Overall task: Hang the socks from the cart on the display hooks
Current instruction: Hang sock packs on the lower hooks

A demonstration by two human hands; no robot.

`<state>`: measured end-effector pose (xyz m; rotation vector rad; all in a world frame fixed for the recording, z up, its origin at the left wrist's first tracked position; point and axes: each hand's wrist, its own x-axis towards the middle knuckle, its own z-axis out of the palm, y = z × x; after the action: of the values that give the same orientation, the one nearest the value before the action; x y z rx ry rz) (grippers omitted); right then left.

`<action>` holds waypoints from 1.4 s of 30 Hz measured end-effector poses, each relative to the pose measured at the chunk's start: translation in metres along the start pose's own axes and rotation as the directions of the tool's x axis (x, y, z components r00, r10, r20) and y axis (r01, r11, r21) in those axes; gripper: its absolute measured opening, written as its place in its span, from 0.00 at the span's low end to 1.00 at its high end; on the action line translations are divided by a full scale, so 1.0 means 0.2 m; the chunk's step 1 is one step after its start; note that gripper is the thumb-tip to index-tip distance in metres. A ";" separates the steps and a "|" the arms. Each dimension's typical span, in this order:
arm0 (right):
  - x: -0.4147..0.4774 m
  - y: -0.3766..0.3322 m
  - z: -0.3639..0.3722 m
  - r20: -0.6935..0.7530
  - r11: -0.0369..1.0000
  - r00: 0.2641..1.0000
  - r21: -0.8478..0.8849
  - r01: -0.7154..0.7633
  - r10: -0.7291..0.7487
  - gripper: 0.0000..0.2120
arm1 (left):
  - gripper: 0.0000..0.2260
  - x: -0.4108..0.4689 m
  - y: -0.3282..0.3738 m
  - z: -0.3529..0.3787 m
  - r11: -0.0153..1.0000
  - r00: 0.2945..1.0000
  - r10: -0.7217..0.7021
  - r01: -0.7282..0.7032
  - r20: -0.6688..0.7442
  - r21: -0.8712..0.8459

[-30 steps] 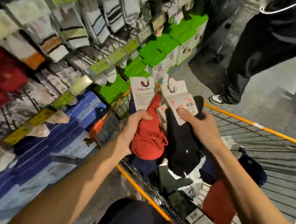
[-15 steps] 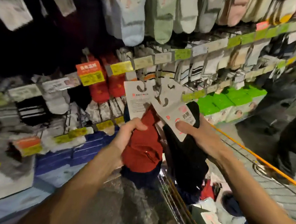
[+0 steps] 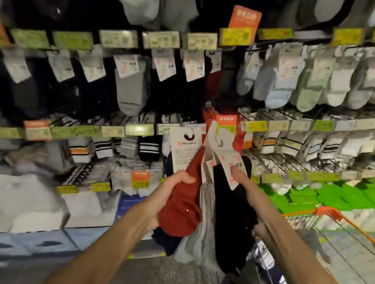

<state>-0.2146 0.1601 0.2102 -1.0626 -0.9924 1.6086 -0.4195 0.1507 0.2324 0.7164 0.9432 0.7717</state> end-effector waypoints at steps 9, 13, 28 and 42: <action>-0.04 -0.10 0.39 0.104 0.985 0.995 0.168 -0.029 0.011 0.21 | 0.14 -0.29 0.11 -0.17 0.983 0.981 0.179 -0.175 -0.078 0.053; -0.06 -0.14 0.45 0.058 0.987 0.998 0.153 -0.040 0.032 0.19 | 0.25 -0.34 0.14 -0.21 0.952 0.940 0.307 -0.302 -0.146 0.058; -0.11 -0.21 0.36 -0.017 0.999 1.000 0.032 -0.016 0.016 0.23 | 0.08 -0.40 0.19 -0.38 0.838 0.833 0.510 -0.424 -0.216 0.344; -0.09 -0.20 0.40 -0.074 1.000 0.997 -0.009 -0.003 0.003 0.34 | 0.11 -0.31 0.22 -0.36 0.907 0.911 0.390 -0.355 -0.133 0.224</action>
<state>-0.2774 0.1416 0.2747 -1.1225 -0.9499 1.5571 -0.5171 0.1363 0.2649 1.0343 1.0657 1.1051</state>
